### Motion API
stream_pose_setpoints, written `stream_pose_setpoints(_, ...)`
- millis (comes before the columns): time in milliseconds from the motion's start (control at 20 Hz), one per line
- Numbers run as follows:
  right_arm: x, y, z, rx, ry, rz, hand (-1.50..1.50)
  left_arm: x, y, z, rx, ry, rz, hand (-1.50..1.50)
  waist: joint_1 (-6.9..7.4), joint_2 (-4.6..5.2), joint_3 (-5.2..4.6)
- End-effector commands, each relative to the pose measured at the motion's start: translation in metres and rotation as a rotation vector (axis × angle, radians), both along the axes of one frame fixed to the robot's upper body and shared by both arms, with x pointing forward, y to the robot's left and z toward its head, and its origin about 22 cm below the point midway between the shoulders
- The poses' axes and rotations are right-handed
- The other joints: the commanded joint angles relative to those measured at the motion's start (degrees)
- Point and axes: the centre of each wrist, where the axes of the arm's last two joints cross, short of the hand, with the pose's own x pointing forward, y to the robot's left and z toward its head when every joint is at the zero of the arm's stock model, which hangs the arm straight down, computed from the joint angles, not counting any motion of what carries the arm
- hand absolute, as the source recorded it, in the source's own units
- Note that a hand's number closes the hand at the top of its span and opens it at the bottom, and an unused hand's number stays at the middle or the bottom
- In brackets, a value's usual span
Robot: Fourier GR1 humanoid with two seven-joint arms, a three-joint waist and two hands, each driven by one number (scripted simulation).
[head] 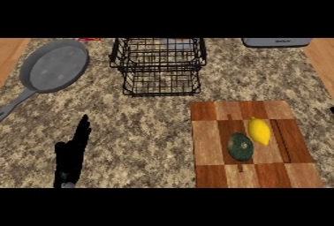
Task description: Pick the lemon from the cutting board and place it in the tiered basket
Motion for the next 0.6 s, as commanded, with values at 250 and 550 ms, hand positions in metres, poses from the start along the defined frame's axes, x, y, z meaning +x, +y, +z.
stream_pose_setpoints(250,-0.044,0.023,0.015,-0.225,0.555,0.17,-1.5,-0.005,-0.005,-0.005,0.007,0.01,-0.011,0.0,0.99,0.1,-0.32)
stream_pose_setpoints(550,-0.045,0.05,0.062,-0.487,0.802,0.127,-1.5,0.006,-0.014,-0.004,0.012,-0.003,-0.009,0.0,1.33,0.28,-0.35)
